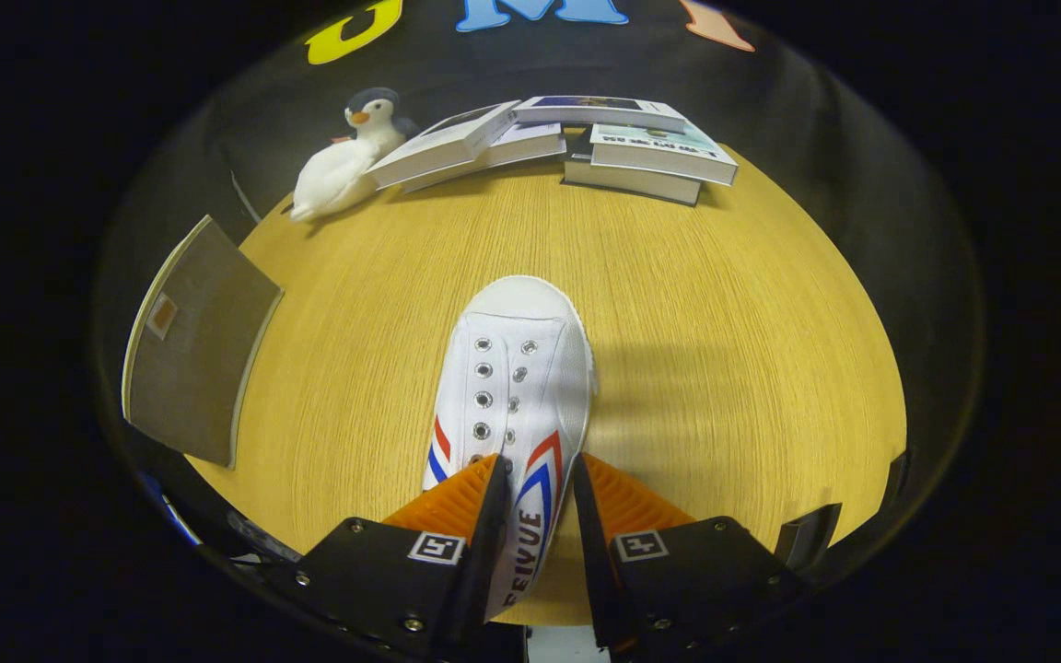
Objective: Open the storage box then place both shoes into the box .Put the left shoe in first, then the right shoe, with the right side of both shoes facing outward in a uniform manner.
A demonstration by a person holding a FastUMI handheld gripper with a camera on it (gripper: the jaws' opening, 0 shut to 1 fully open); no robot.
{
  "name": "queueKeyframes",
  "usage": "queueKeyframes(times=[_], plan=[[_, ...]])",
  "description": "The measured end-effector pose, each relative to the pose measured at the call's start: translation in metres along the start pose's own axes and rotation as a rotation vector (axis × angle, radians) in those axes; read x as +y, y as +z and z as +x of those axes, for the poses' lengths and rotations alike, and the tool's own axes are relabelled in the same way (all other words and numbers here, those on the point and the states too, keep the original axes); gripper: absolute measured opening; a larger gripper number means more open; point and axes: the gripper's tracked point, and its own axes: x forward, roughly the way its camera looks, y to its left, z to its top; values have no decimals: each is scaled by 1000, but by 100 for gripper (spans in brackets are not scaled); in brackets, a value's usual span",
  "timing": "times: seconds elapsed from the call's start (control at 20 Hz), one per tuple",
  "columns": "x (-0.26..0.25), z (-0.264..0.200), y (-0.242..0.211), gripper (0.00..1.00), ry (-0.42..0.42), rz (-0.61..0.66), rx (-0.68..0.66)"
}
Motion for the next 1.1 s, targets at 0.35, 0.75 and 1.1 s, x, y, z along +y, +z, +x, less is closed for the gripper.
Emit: queueKeyframes(times=[0.35, 0.75, 1.1], plan=[[2, -12, -1, 0, -3, 148, -23], [34, -55, 30, 0, 93, 362, -98], [94, -99, 66, 0, 181, 381, -162]])
